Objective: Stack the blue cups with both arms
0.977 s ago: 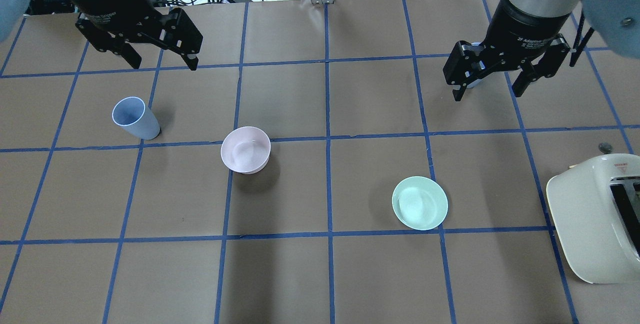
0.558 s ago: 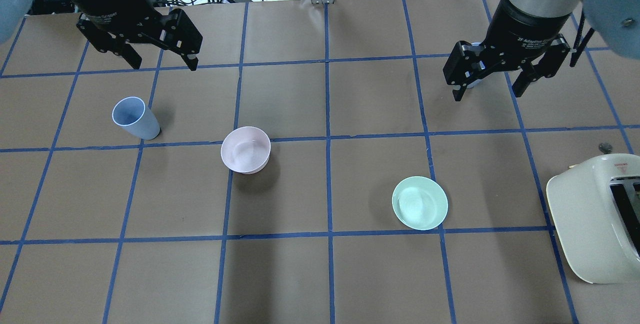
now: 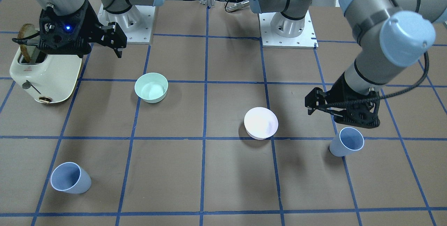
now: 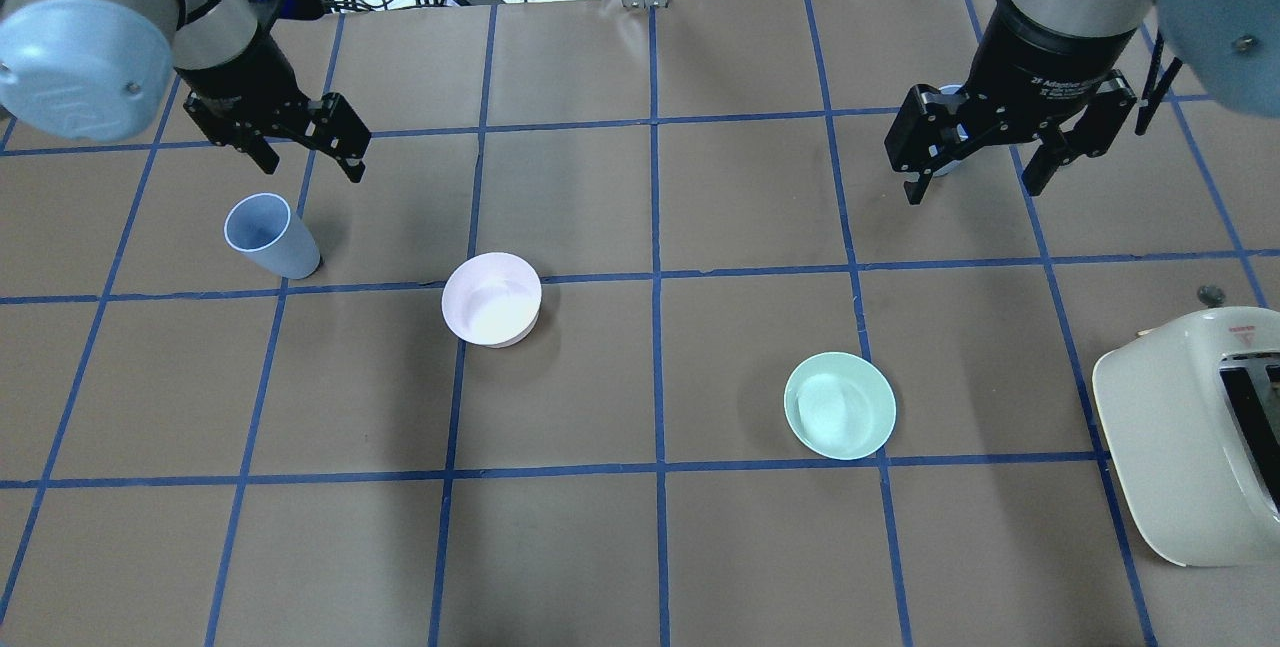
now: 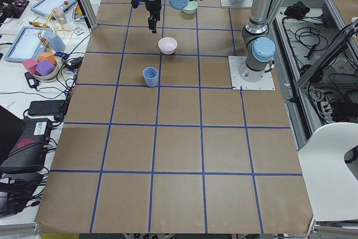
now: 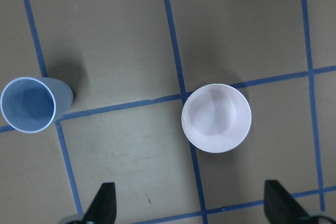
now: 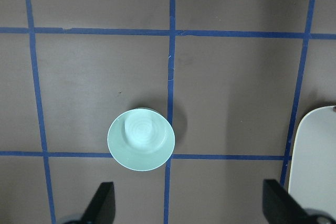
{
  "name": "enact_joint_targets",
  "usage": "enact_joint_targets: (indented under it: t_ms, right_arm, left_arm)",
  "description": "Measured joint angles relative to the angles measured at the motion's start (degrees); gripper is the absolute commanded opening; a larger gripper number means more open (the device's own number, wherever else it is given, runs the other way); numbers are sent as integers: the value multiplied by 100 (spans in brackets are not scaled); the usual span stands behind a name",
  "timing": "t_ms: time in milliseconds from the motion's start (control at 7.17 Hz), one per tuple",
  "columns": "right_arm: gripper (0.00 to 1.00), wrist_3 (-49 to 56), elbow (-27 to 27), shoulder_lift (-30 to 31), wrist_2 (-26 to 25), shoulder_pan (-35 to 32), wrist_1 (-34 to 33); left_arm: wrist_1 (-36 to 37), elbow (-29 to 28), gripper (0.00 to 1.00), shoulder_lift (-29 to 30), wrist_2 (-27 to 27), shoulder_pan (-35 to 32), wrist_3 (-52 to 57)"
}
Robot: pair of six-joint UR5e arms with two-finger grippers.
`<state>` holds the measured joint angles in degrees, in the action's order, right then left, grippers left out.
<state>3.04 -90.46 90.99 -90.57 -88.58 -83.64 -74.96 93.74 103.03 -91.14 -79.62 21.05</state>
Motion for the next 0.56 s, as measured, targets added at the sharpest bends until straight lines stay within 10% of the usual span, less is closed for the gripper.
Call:
enact_joint_targets:
  t_ms: [419,558]
  right_arm:
    - [100,4,-2,-78,-18,9,-19]
    - [100,26,11,-220,-51,32,-31]
  left_arm:
    - [1291,719,100,462,-255,326,466]
    - [1383,762,79,541,-361,347,472]
